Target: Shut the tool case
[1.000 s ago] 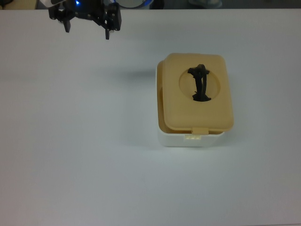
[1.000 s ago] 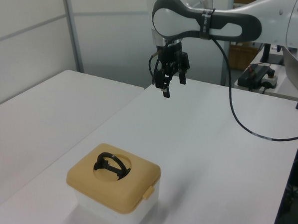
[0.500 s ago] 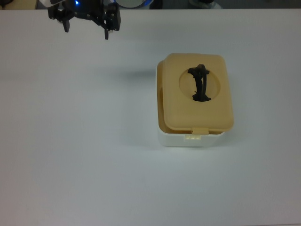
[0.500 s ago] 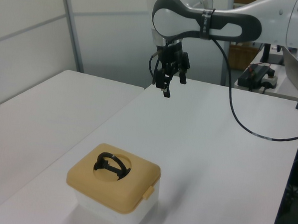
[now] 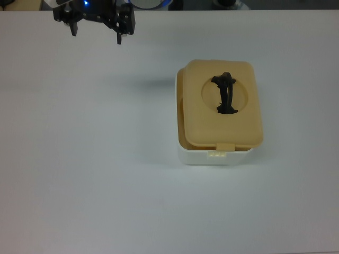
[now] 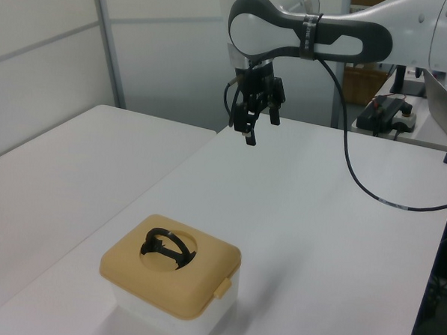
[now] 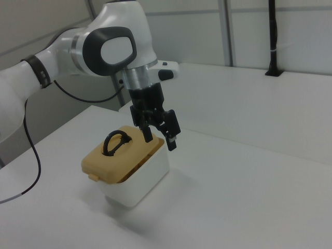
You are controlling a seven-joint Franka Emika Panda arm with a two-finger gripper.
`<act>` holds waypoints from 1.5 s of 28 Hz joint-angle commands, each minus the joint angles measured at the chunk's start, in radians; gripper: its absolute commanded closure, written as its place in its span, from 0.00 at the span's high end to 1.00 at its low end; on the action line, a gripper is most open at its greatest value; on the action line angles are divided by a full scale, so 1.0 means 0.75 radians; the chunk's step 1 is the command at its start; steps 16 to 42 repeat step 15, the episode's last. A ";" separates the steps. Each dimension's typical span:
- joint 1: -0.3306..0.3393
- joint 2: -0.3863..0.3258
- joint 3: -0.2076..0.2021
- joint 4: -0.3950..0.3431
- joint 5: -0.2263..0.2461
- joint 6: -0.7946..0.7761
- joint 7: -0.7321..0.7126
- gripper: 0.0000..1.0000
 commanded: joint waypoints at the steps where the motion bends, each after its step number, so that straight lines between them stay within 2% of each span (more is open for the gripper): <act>1: 0.004 -0.014 -0.008 -0.009 -0.016 0.011 -0.029 1.00; 42: 0.004 -0.016 -0.008 -0.009 -0.014 0.033 -0.027 1.00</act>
